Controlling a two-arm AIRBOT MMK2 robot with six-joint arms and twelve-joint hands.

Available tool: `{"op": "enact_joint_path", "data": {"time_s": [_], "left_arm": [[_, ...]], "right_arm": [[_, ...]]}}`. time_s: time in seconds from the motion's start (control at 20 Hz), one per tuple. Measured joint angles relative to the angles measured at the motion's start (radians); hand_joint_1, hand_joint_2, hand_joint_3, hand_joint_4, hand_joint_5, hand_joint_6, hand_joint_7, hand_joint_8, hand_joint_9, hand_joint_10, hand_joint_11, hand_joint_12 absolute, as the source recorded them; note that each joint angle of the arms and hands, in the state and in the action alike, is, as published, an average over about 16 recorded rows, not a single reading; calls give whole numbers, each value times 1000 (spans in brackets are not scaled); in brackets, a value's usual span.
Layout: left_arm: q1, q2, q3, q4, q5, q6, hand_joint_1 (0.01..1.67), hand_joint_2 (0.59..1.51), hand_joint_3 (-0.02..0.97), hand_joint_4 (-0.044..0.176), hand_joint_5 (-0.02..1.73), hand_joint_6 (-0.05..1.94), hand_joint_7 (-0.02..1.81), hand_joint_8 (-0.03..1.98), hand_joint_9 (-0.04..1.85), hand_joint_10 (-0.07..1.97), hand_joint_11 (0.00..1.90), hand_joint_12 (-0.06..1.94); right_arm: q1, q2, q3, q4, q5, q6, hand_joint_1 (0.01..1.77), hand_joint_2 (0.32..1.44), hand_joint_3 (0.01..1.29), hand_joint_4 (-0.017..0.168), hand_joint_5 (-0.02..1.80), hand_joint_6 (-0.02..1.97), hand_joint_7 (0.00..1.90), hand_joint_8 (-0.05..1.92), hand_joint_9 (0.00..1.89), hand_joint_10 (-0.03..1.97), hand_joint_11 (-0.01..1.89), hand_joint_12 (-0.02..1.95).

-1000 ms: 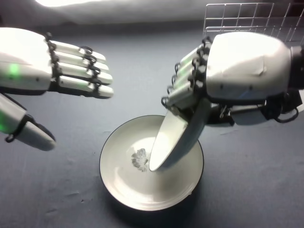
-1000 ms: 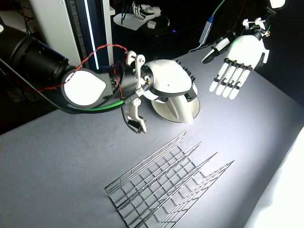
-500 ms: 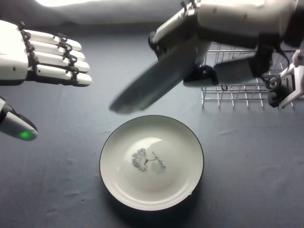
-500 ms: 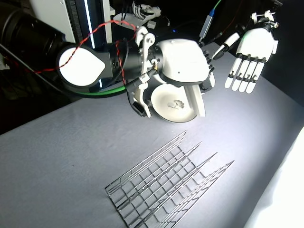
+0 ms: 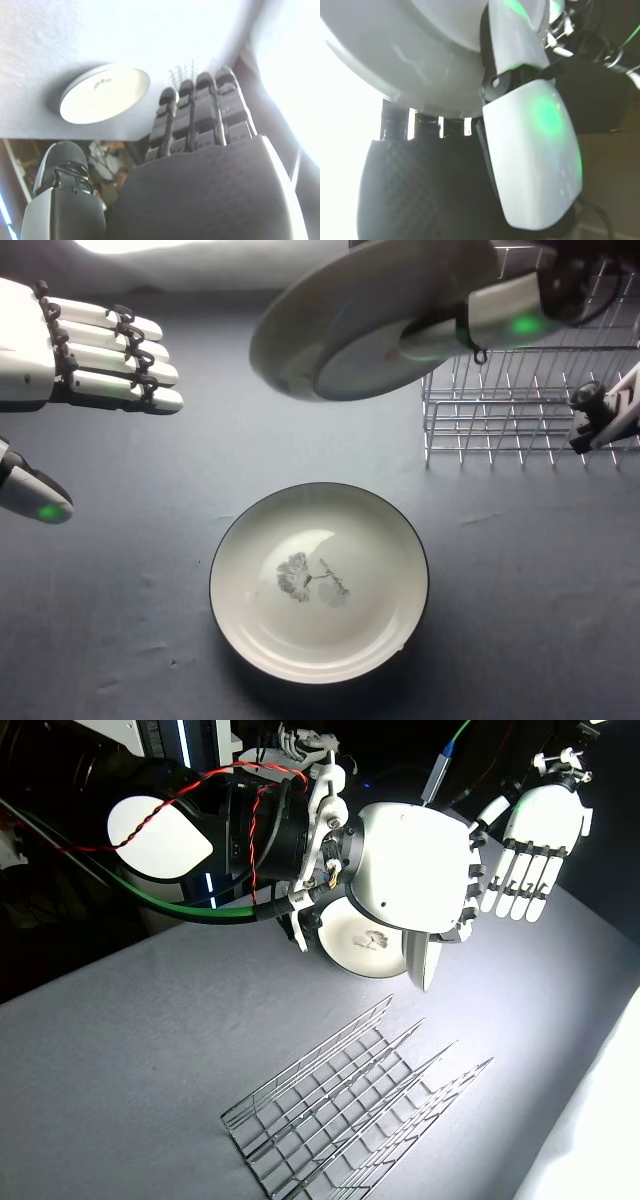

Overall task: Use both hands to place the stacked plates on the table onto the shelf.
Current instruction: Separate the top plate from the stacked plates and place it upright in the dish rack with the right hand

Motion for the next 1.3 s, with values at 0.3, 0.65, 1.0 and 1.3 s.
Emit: {"op": "enact_joint_path", "data": {"time_s": [0.3,0.65,1.0,1.3], "left_arm": [[0,-8,9,0,0,2,14,1103,20,2,64,6,52,-2,36,11,17,1],[0,-10,3,0,0,4,15,1103,21,2,37,5,35,-1,24,11,20,1],[0,-14,2,0,0,5,14,1104,21,2,15,5,15,-1,19,11,22,1],[0,-19,2,0,-2,5,14,1103,20,2,15,5,18,-1,22,11,22,1]], "right_arm": [[41,4,27,115,-65,1,1308,1079,12,5,775,1305,864,1166,823,1262,828,1674],[74,18,79,163,-95,1,1312,1080,12,3,773,1275,873,1122,849,1267,810,1654],[73,64,111,165,-102,0,1334,1079,11,-8,769,1261,880,1067,854,1329,789,1639],[30,108,114,164,-90,-1,1342,1080,12,-8,773,1258,881,1057,853,1322,786,1642]]}}
